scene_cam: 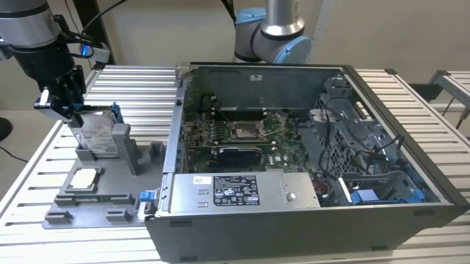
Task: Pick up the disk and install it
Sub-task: 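Pick up the disk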
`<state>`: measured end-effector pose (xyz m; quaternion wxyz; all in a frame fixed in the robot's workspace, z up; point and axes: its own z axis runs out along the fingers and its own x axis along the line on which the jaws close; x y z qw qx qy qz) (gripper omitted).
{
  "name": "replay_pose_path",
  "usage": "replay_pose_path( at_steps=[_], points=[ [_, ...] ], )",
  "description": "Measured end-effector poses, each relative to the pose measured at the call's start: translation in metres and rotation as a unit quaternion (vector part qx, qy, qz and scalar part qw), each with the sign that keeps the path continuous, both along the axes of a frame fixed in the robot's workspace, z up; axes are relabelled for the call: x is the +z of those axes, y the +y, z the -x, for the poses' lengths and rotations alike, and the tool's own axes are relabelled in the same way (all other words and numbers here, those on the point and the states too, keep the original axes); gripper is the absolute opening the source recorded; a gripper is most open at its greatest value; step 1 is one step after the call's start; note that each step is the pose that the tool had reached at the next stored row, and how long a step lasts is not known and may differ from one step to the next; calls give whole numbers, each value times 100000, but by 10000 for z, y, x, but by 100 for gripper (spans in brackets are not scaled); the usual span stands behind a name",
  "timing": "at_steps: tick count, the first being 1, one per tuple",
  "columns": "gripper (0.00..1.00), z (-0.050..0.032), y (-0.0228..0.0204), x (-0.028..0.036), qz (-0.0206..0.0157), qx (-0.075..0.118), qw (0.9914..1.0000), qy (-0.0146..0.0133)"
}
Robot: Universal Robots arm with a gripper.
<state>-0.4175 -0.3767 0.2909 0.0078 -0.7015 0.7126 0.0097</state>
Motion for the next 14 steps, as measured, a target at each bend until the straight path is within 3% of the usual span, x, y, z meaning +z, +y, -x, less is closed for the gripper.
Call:
replay_pose_path(
  at_steps=[5, 8, 14],
  points=[
    [0, 0, -4, 0, 16, -3, 100000, 1],
    [0, 0, -2, 1, 530, 2, 99999, 9],
    [0, 0, -1, 1, 473, -2, 99999, 7]
  ],
)
